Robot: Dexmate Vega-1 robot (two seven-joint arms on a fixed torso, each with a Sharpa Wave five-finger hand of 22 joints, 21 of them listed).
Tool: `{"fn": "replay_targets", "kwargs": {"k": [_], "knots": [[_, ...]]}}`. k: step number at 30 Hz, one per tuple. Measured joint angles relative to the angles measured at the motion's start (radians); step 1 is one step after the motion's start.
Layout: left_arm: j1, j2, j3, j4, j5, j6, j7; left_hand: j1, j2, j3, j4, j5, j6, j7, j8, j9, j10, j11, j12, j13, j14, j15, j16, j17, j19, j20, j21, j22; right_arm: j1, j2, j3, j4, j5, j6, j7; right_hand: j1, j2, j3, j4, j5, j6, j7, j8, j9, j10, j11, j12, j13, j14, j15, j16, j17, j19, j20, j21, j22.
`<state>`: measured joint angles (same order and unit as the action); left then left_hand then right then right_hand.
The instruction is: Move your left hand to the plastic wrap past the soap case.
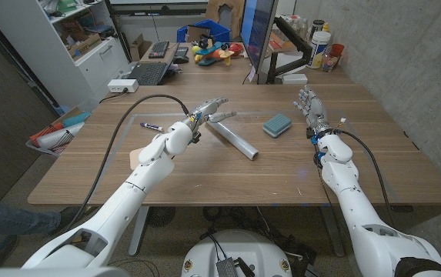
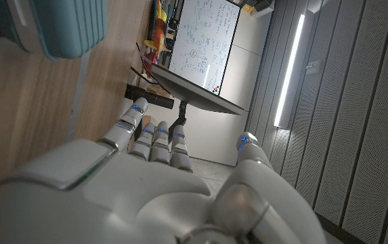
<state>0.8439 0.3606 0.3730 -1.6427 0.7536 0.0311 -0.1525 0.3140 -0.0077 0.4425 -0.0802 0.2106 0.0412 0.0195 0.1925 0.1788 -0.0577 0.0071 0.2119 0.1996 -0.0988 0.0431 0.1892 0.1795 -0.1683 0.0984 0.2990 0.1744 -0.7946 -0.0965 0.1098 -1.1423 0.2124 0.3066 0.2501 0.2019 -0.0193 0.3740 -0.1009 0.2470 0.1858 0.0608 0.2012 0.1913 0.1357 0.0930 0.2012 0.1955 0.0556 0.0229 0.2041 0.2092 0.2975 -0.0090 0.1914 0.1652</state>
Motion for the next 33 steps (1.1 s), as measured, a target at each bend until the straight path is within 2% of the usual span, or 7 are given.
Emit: {"fn": "replay_targets", "kwargs": {"k": [14, 26, 30, 33], "knots": [[-0.003, 0.020, 0.026, 0.000, 0.059, -0.009, 0.007, 0.000, 0.000, 0.004, -0.004, 0.000, 0.011, -0.011, 0.000, 0.000, 0.009, -0.009, 0.000, 0.000, 0.011, 0.000, 0.000, 0.000, -0.006, 0.006, 0.000, 0.000, 0.008, 0.007, -0.001, 0.014, 0.000, 0.007, 0.000, 0.000, 0.000, 0.000, 0.000, 0.000, 0.000, 0.000, 0.000, 0.000, 0.005, -0.005, 0.000, 0.000, 0.002, 0.002, 0.000, 0.000, 0.005, 0.006, 0.000, 0.000], [-0.020, 0.027, 0.061, 0.013, 0.099, -0.017, -0.027, 0.004, 0.004, 0.001, -0.007, 0.000, 0.014, -0.014, 0.000, 0.000, 0.016, -0.005, 0.007, 0.000, 0.014, -0.004, 0.000, 0.000, -0.006, 0.006, 0.000, 0.000, 0.012, 0.005, 0.001, 0.022, -0.002, 0.007, 0.000, 0.000, 0.000, 0.000, 0.000, 0.000, 0.000, 0.000, 0.000, -0.001, 0.005, -0.005, 0.000, 0.000, 0.002, 0.002, 0.000, 0.000, 0.005, 0.006, 0.000, 0.000], [-0.028, 0.027, 0.073, 0.018, 0.113, -0.018, -0.037, 0.004, 0.004, 0.004, -0.010, 0.000, 0.018, -0.018, 0.000, 0.000, 0.023, -0.013, 0.011, 0.000, 0.030, -0.005, 0.008, 0.000, -0.005, 0.014, 0.000, 0.000, 0.012, 0.004, 0.004, 0.024, -0.002, 0.007, 0.000, 0.000, 0.000, 0.000, 0.000, 0.000, 0.000, 0.000, 0.000, -0.001, 0.005, -0.005, 0.000, 0.000, 0.002, 0.002, 0.000, 0.000, 0.005, 0.006, 0.000, 0.000], [-0.032, 0.028, 0.080, 0.020, 0.119, -0.018, -0.042, 0.004, 0.004, 0.004, -0.010, 0.000, 0.025, -0.018, 0.004, 0.000, 0.029, -0.007, 0.012, 0.000, 0.038, -0.002, 0.008, 0.000, -0.004, 0.018, 0.000, 0.000, 0.013, 0.003, 0.006, 0.027, -0.002, 0.008, 0.000, 0.000, 0.000, -0.001, -0.001, 0.000, 0.000, 0.000, 0.000, -0.001, 0.005, -0.005, 0.000, 0.000, 0.002, 0.002, 0.000, 0.000, 0.005, 0.006, 0.000, 0.000]]}}
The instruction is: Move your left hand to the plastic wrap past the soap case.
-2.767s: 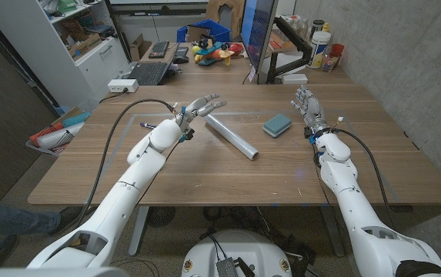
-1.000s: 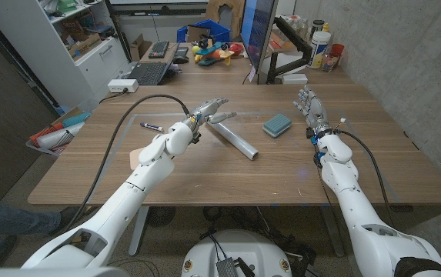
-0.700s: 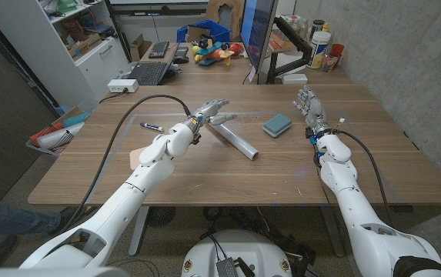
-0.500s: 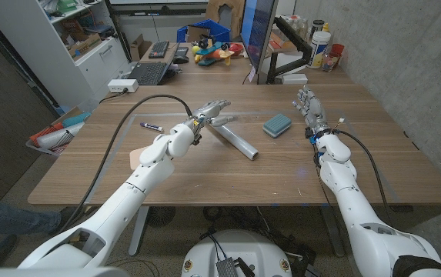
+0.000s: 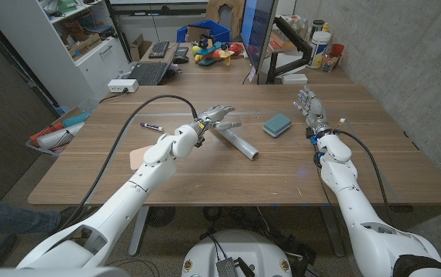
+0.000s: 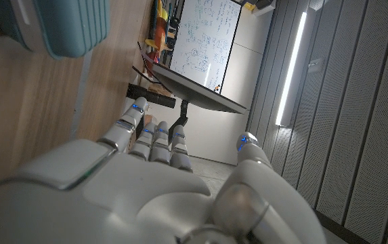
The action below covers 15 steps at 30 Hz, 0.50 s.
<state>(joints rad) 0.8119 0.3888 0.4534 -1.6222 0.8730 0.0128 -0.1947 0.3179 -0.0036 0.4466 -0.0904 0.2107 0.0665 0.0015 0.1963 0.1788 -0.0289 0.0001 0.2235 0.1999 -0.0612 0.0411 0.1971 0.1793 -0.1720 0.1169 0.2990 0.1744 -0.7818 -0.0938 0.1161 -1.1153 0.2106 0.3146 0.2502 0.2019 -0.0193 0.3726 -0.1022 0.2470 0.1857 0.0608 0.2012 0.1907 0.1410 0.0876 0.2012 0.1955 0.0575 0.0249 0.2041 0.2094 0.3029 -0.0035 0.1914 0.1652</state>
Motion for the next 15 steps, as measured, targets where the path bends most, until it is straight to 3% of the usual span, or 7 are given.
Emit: {"fn": "replay_targets", "kwargs": {"k": [15], "knots": [[-0.011, -0.002, 0.023, 0.018, 0.029, -0.001, -0.019, 0.000, 0.000, -0.004, -0.004, 0.000, 0.013, -0.002, 0.001, 0.000, 0.005, -0.005, 0.000, 0.000, 0.005, 0.005, 0.000, 0.000, 0.005, 0.005, -0.007, 0.000, 0.012, -0.003, 0.008, 0.028, 0.003, 0.009, 0.007, 0.000, 0.000, -0.001, -0.001, 0.000, 0.000, 0.000, 0.000, 0.000, 0.000, 0.000, 0.000, 0.000, 0.000, 0.000, 0.000, 0.000, 0.000, 0.000, 0.000, 0.000]]}}
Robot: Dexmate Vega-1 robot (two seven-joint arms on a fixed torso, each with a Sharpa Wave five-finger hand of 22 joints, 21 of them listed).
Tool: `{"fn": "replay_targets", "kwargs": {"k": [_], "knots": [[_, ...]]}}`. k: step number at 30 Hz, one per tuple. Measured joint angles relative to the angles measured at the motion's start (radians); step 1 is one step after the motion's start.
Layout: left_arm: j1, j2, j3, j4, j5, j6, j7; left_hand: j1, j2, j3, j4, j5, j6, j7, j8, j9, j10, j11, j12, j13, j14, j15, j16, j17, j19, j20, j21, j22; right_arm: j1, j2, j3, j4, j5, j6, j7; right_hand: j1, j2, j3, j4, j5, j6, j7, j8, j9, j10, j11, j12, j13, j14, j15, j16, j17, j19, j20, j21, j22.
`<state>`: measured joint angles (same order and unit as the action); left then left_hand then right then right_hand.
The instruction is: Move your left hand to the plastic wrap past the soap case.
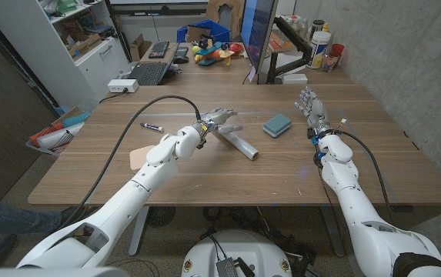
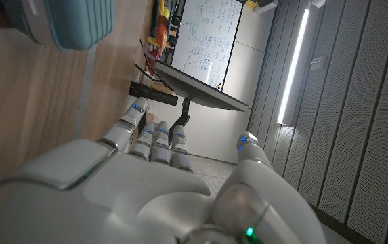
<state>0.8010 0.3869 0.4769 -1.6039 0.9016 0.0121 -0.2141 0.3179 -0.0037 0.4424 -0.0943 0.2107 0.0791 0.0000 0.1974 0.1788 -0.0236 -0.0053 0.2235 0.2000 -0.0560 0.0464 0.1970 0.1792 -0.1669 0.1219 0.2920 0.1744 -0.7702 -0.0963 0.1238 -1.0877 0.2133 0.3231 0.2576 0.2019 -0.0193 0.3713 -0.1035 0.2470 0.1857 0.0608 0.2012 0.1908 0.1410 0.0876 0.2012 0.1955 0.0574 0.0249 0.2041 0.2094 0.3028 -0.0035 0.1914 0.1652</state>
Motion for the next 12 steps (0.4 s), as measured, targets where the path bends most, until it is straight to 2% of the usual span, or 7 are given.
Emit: {"fn": "replay_targets", "kwargs": {"k": [12], "knots": [[-0.003, -0.007, 0.008, 0.014, 0.001, 0.003, -0.003, 0.000, 0.000, 0.000, -0.005, 0.000, 0.005, 0.005, 0.003, 0.005, 0.005, -0.005, 0.000, 0.000, 0.005, -0.005, 0.000, 0.000, 0.015, 0.007, 0.000, 0.005, 0.008, -0.002, 0.001, 0.016, -0.005, 0.001, 0.004, 0.000, 0.000, 0.000, 0.000, 0.000, 0.000, 0.000, 0.000, 0.000, 0.000, 0.000, 0.000, 0.000, 0.000, 0.000, 0.000, 0.000, 0.000, 0.000, 0.000, 0.000]]}}
